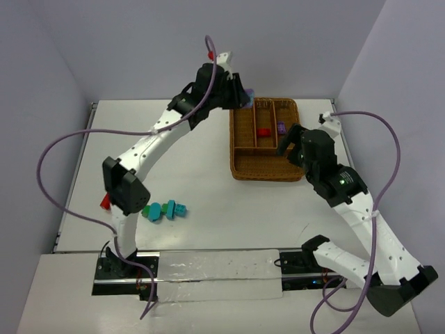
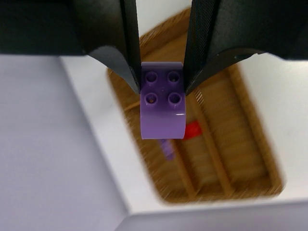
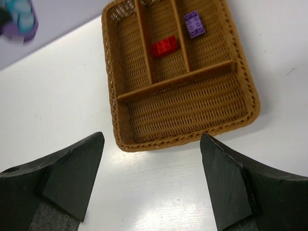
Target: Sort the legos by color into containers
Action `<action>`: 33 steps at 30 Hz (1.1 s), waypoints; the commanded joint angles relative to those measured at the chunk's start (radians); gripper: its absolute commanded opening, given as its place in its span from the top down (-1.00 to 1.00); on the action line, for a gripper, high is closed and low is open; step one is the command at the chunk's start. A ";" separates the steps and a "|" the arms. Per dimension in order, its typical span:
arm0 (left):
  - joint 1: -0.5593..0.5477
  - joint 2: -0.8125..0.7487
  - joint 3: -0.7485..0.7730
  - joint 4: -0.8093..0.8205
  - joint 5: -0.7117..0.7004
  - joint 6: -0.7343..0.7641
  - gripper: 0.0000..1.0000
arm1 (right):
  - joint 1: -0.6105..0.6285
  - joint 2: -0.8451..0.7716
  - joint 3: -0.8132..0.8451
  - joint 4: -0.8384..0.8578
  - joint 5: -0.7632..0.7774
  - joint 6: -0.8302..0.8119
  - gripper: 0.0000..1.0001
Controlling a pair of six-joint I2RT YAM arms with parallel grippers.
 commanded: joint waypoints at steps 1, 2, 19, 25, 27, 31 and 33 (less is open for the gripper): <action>-0.013 0.208 0.212 0.048 0.127 -0.066 1.00 | 0.007 -0.100 -0.019 -0.032 0.144 0.084 -0.76; -0.013 0.238 0.251 0.076 0.150 -0.090 1.00 | 0.007 -0.126 -0.034 -0.033 0.162 0.099 -0.76; -0.040 0.594 0.347 0.587 0.211 -0.373 1.00 | 0.006 -0.327 -0.107 -0.093 0.225 0.147 -0.76; -0.065 0.683 0.392 0.685 0.156 -0.445 1.00 | 0.005 -0.323 -0.128 -0.096 0.184 0.166 -0.76; -0.071 0.703 0.400 0.704 0.148 -0.459 1.00 | 0.005 -0.324 -0.132 -0.094 0.176 0.169 -0.76; -0.090 0.746 0.417 0.724 0.083 -0.475 1.00 | 0.005 -0.327 -0.137 -0.096 0.173 0.168 -0.76; -0.094 0.767 0.429 0.724 0.060 -0.489 0.99 | 0.005 -0.327 -0.135 -0.096 0.173 0.165 -0.76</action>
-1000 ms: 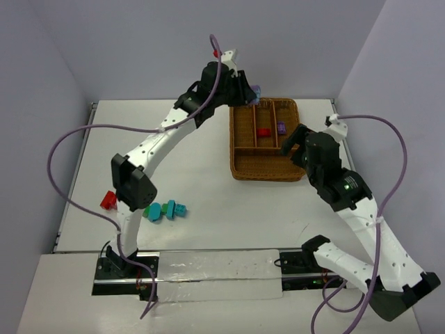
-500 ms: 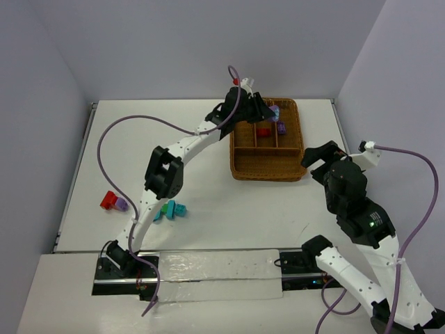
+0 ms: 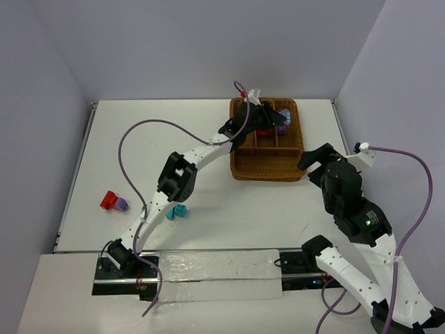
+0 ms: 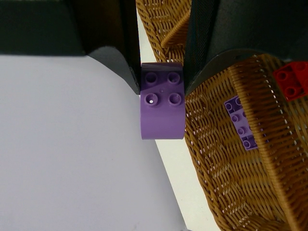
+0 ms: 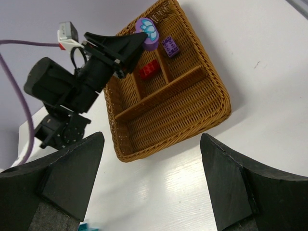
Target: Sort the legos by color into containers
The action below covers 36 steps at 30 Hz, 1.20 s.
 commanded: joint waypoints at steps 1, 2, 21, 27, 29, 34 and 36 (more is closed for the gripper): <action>-0.022 0.043 0.069 0.091 -0.073 -0.044 0.97 | 0.005 -0.005 -0.004 -0.002 0.009 0.009 -0.76; -0.025 0.047 0.070 0.090 -0.080 -0.045 0.88 | 0.005 -0.004 -0.004 -0.001 0.008 0.006 -0.76; -0.031 -0.375 -0.206 0.045 0.019 0.179 -0.79 | 0.005 0.055 0.029 0.020 -0.022 -0.059 -0.76; -0.027 -0.860 -0.600 -0.147 -0.135 0.338 -0.79 | 0.007 0.088 0.057 0.053 -0.108 -0.123 -0.76; -0.017 -0.971 -0.685 -0.255 -0.246 0.366 -0.79 | 0.007 0.110 0.058 0.071 -0.159 -0.143 -0.76; 0.129 -1.338 -0.987 -0.631 -0.540 0.251 -0.78 | 0.049 0.231 0.031 0.184 -0.423 -0.198 -0.76; 0.199 -1.456 -1.086 -0.734 -0.584 0.207 -0.78 | 0.140 0.296 0.030 0.219 -0.429 -0.198 -0.76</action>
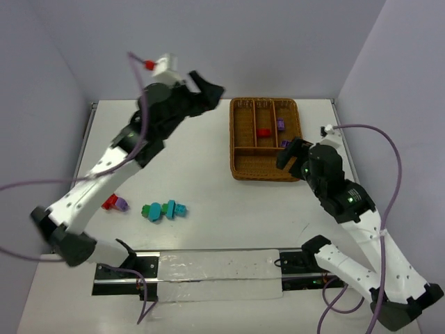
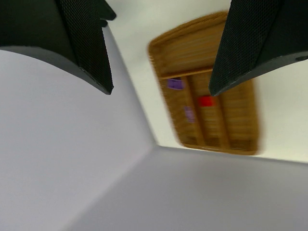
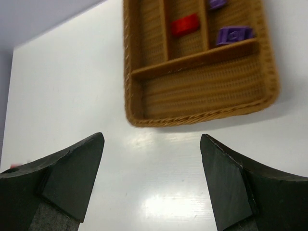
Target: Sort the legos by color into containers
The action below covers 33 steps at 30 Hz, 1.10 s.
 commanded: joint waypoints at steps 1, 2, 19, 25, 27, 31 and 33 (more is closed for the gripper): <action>0.151 -0.174 -0.224 -0.419 -0.242 -0.102 -0.78 | 0.178 0.141 0.014 0.140 -0.141 -0.049 -0.76; 0.181 -0.212 -0.260 -0.489 -0.271 -0.120 -0.78 | 0.231 0.194 0.028 0.149 -0.127 -0.058 -0.76; 0.298 -0.449 -0.409 -0.898 -0.408 -0.347 -0.78 | 0.734 1.054 0.433 0.240 -0.092 -0.442 -0.89; 0.299 -0.464 -0.416 -0.862 -0.405 -0.314 -0.78 | 0.730 1.176 0.469 0.284 -0.104 -0.503 -0.90; 0.299 -0.467 -0.419 -0.856 -0.402 -0.309 -0.78 | 0.723 1.194 0.468 0.303 -0.116 -0.503 -0.88; 0.299 -0.478 -0.439 -0.845 -0.399 -0.304 -0.78 | 0.702 1.221 0.474 0.332 -0.145 -0.496 -0.78; 0.299 -0.485 -0.447 -0.839 -0.394 -0.301 -0.78 | 0.695 1.227 0.474 0.344 -0.162 -0.489 -0.66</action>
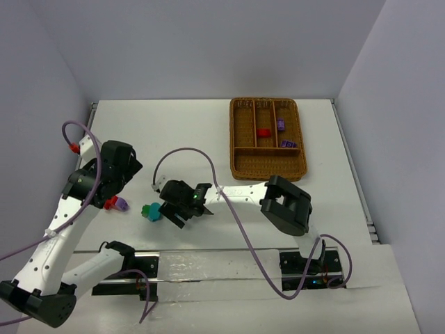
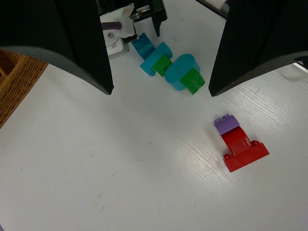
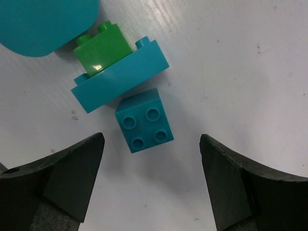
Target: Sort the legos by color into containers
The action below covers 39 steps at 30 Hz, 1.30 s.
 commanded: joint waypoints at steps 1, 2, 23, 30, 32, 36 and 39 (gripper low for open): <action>0.010 -0.024 -0.020 0.038 -0.004 0.021 -0.78 | -0.030 0.012 0.050 0.090 -0.043 -0.009 -0.58; 0.010 -0.026 -0.023 0.040 -0.003 0.022 -0.78 | -0.033 0.014 0.050 0.093 -0.055 -0.007 -0.51; 0.010 -0.006 -0.024 0.118 0.039 0.103 -0.78 | -0.101 -0.116 0.046 0.052 -0.099 0.075 0.57; 0.010 0.012 -0.055 0.352 0.227 0.316 -0.78 | -0.390 -0.447 -0.166 0.078 -0.377 0.261 0.60; 0.009 -0.005 -0.092 0.442 0.375 0.401 -0.78 | -0.482 -0.531 -0.217 0.066 -0.463 0.310 0.66; 0.010 -0.055 -0.170 0.644 0.607 0.551 -0.82 | -0.633 -0.604 -0.285 0.061 -0.670 0.387 0.69; 0.010 -0.101 -0.254 0.808 0.862 0.636 -0.82 | -0.690 -0.635 -0.342 0.116 -0.814 0.469 0.68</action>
